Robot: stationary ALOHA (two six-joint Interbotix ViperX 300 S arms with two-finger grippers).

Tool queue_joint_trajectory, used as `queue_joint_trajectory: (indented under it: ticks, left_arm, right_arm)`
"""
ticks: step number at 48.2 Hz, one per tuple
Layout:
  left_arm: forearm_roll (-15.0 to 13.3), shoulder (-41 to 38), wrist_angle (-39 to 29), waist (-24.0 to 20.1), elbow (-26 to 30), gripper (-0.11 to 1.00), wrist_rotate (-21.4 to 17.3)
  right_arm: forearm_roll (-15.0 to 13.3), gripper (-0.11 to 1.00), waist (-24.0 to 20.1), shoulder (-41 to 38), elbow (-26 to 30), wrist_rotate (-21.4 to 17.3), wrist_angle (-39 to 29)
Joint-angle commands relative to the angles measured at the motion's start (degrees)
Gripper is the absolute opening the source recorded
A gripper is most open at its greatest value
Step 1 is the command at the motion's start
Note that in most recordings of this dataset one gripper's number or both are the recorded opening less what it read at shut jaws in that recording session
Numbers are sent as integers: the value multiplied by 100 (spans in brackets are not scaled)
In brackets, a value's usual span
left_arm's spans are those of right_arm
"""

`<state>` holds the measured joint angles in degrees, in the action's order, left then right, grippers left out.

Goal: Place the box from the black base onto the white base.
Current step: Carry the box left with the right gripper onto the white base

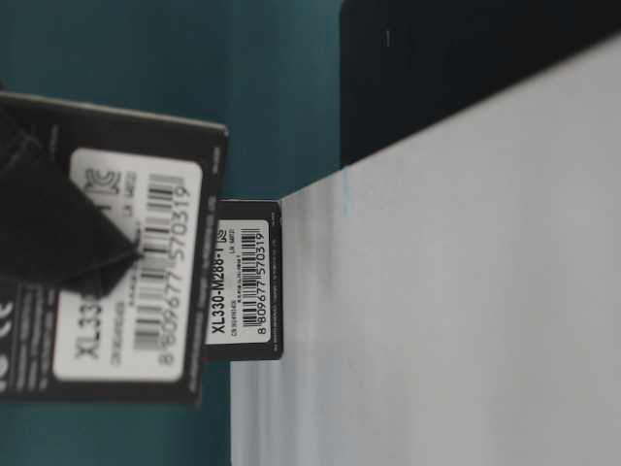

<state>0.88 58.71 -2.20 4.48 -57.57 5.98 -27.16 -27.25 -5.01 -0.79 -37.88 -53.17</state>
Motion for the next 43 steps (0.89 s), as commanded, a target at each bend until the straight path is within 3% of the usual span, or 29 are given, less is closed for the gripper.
queue_joint_trajectory:
  ticks: [1,5,10,43]
  left_arm:
    - [9,-26,53,18,167,-5,0]
    - [9,-26,53,44,167,-5,0]
    - [9,-9,44,70,167,-5,0]
    - [9,-9,9,97,105,-5,-9]
  right_arm:
    - [325,62,105,-176,211,272,-44]
    - [536,62,176,-246,308,492,-123]
    - [606,62,246,-316,396,650,-193]
    - [765,62,378,-492,343,694,9]
